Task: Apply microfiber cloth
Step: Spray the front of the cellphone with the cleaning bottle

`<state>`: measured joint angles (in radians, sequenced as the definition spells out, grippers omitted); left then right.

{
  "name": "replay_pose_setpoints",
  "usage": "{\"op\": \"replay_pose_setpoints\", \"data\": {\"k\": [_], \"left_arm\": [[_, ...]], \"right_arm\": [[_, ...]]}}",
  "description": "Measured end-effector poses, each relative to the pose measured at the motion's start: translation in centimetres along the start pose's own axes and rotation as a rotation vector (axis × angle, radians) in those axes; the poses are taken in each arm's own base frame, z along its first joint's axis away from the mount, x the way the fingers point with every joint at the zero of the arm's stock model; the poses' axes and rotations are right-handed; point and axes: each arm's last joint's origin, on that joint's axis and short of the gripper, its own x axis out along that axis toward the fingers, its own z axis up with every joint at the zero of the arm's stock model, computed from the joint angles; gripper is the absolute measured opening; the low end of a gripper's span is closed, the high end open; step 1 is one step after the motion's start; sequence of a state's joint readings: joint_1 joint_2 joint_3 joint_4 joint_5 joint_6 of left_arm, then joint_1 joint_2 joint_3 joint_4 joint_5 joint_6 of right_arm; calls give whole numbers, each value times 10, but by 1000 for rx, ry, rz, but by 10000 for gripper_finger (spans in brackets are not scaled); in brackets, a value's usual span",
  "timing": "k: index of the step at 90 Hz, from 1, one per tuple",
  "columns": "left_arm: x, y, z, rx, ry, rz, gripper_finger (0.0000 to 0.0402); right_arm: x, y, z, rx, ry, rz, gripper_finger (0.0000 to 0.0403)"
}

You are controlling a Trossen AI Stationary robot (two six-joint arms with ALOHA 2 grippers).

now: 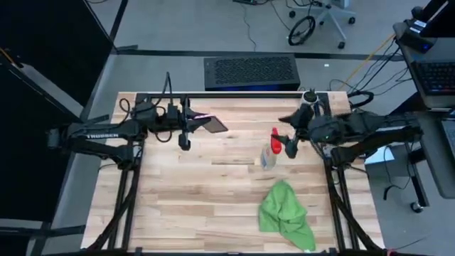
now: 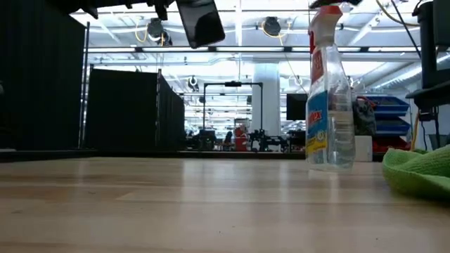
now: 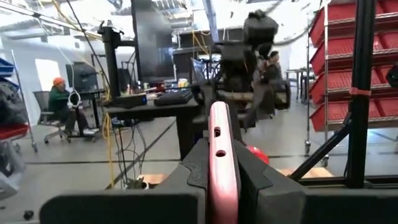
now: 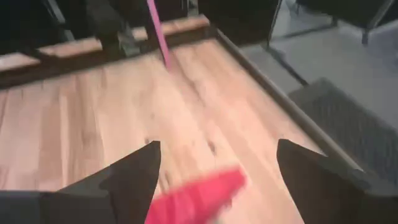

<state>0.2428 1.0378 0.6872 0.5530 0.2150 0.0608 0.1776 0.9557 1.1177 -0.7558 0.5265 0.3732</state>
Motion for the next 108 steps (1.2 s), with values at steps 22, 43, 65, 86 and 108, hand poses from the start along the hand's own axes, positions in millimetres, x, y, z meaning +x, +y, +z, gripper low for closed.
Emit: {"op": "replay_pose_setpoints", "data": {"k": [22, 43, 65, 86, 108], "left_arm": [[0, 0, -1, -2, 10, -1, 13], [0, 1, -2, -4, 20, 1, 14], [0, 1, -2, -4, 18, 3, 14], [0, 1, -2, -4, 19, 3, 15], [0, 1, -2, -4, 20, 4, 15]], "right_arm": [[-12, -12, -34, 99, -6, 23, 302], [-7, -14, -58, 220, 19, 37, 302], [0, -11, -62, 115, 52, 33, 320], [0, -16, -67, 124, 77, -48, 389], [-2, -16, -72, 141, 124, -56, 388]]}}
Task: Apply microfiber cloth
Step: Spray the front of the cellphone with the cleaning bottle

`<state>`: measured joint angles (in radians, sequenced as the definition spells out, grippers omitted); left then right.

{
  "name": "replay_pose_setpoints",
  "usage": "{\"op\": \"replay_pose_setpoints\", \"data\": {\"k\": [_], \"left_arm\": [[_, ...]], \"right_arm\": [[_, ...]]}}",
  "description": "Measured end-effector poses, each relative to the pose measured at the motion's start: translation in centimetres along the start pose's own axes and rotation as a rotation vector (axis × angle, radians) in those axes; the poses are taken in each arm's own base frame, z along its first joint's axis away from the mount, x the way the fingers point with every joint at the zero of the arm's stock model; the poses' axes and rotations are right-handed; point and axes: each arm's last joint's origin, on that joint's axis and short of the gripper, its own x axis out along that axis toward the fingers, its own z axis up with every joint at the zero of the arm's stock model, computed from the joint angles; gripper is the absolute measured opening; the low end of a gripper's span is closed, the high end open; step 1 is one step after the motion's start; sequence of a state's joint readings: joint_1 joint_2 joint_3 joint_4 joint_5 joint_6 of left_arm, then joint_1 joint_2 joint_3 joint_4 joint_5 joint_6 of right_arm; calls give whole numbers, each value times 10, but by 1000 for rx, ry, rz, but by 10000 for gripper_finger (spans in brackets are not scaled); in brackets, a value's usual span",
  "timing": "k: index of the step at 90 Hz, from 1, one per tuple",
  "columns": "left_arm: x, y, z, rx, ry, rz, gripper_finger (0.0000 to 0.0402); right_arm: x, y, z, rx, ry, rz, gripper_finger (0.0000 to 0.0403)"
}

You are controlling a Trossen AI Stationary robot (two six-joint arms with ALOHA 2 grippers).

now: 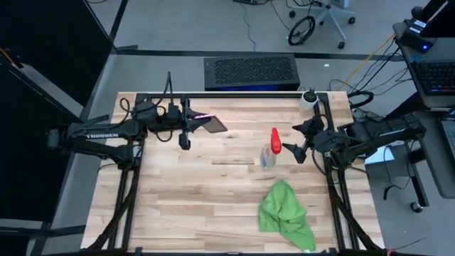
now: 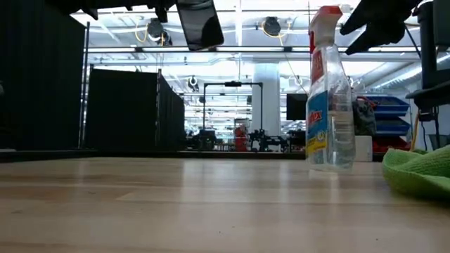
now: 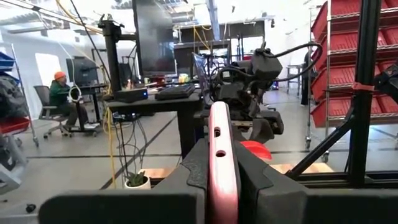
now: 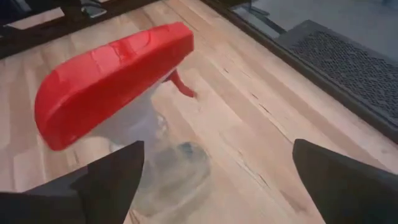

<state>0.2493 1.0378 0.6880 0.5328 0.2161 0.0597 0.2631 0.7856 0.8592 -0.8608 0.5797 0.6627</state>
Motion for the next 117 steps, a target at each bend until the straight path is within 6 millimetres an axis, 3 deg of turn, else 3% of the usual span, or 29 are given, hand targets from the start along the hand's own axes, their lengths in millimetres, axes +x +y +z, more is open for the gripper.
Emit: {"op": "replay_pose_setpoints", "data": {"k": [9, 20, 51, 66, 79, 117], "left_arm": [[0, 0, 0, -1, 0, 0, 15], [0, 0, 0, -1, 0, 0, 15], [0, 0, 0, -2, 0, -15, 15], [0, 0, 0, -4, 3, -16, 15], [0, 0, 0, -3, 1, -16, 15], [-1, 6, 0, 3, 2, 3, 15]], "right_arm": [[0, 2, -4, 82, 33, 15, 389], [6, 7, -21, 37, 70, 49, 388], [29, 7, -65, 11, -147, 126, 385], [11, 0, -60, -19, -240, 219, 385], [1, -12, -53, -93, -351, 192, 384], [29, -18, -57, -170, -506, 323, 384]]}}
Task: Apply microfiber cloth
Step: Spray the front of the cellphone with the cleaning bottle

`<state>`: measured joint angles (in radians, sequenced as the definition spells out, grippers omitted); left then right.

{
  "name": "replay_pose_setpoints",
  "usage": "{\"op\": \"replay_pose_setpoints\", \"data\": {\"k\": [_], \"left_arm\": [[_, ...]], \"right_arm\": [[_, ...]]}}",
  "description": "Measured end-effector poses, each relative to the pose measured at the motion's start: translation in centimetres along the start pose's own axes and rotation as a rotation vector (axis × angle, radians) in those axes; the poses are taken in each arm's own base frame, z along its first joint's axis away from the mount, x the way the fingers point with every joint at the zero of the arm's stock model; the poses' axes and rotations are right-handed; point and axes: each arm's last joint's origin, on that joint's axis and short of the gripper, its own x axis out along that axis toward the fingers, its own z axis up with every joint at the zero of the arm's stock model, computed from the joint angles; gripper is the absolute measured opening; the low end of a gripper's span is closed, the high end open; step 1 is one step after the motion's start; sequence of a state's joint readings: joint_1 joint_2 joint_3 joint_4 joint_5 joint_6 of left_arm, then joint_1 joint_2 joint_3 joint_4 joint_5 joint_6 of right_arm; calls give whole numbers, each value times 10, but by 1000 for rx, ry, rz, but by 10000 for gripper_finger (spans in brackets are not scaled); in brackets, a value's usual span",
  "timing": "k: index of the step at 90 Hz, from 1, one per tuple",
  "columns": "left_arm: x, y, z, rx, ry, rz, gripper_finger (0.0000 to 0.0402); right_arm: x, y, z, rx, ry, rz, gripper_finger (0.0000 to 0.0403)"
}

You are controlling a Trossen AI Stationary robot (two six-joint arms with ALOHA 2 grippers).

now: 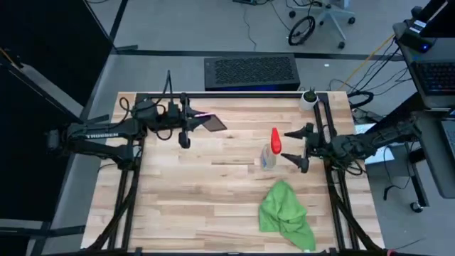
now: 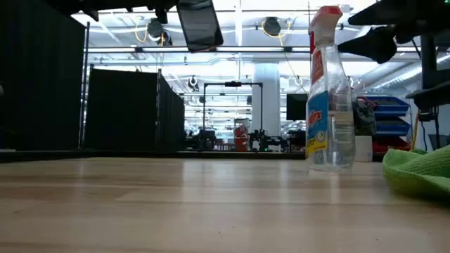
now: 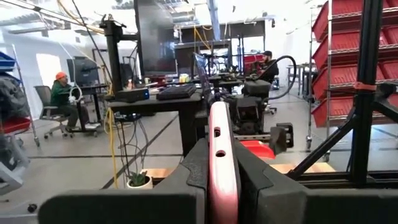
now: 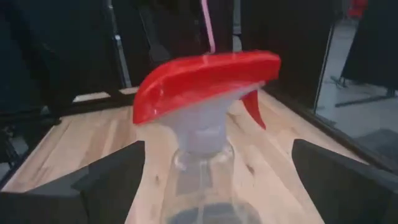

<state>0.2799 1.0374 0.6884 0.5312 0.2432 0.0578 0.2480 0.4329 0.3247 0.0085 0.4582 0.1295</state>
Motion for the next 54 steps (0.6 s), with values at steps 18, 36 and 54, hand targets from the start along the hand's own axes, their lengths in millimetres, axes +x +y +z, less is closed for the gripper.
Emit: {"op": "replay_pose_setpoints", "data": {"k": [18, 36, 54], "left_arm": [[0, 0, 0, 0, 1, -13, 15], [0, 0, 0, 0, 2, -12, 15], [0, 0, 0, 0, 2, -13, 15]], "right_arm": [[12, -10, 0, -55, 1, -7, 384], [25, -16, 3, -39, -18, 77, 384], [34, -18, 0, -35, 6, 107, 384]]}}
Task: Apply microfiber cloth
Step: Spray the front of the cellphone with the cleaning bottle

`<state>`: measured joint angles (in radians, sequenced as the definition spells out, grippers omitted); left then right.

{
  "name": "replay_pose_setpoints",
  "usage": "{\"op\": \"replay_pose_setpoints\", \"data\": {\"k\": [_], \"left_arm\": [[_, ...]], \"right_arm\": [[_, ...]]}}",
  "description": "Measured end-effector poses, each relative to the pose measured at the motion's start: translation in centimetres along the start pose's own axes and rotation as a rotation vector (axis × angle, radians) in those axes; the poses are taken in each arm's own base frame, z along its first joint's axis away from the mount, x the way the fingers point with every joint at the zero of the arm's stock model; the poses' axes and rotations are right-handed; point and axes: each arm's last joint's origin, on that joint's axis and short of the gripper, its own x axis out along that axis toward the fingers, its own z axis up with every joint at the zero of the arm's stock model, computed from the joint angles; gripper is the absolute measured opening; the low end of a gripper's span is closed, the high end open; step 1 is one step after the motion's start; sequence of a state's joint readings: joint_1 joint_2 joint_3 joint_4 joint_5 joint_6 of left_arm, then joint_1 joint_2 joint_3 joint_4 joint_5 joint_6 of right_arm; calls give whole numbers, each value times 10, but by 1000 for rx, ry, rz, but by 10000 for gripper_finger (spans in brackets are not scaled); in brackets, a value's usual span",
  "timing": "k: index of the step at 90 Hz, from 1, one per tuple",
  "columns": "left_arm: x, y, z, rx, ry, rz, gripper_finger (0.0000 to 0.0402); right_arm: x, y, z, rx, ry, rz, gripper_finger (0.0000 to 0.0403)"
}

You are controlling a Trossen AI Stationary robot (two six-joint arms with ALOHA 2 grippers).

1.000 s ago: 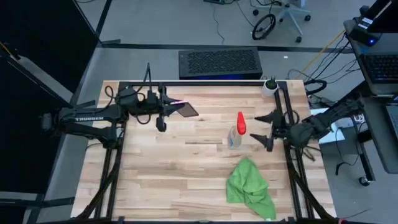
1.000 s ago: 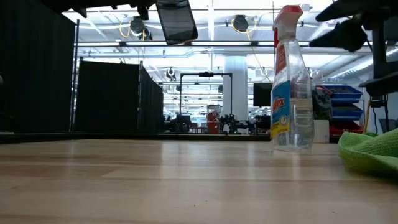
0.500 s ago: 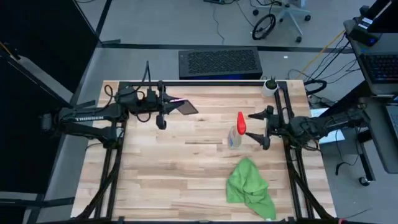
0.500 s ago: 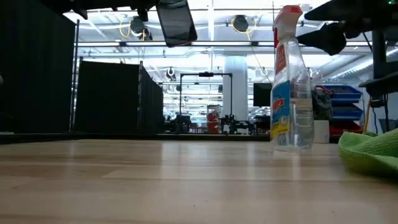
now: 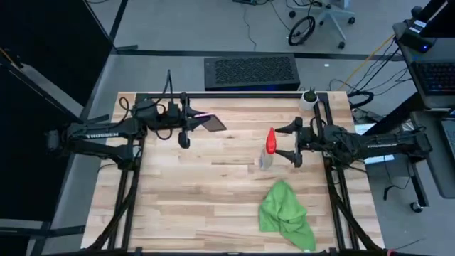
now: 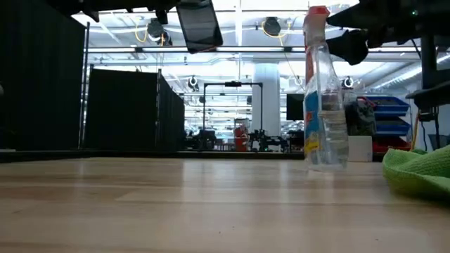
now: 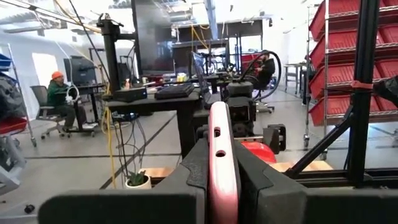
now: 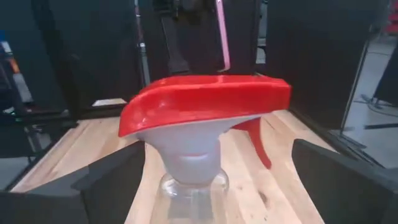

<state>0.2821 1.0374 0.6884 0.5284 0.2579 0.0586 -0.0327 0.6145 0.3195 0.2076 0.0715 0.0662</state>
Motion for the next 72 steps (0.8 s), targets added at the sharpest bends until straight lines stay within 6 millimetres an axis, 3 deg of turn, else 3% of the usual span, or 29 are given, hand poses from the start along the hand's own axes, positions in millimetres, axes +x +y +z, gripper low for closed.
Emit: {"op": "replay_pose_setpoints", "data": {"k": [72], "left_arm": [[5, 2, -9, -8, 43, 28, 15]], "right_arm": [[29, -1, -9, -26, 2, -85, 384]]}}
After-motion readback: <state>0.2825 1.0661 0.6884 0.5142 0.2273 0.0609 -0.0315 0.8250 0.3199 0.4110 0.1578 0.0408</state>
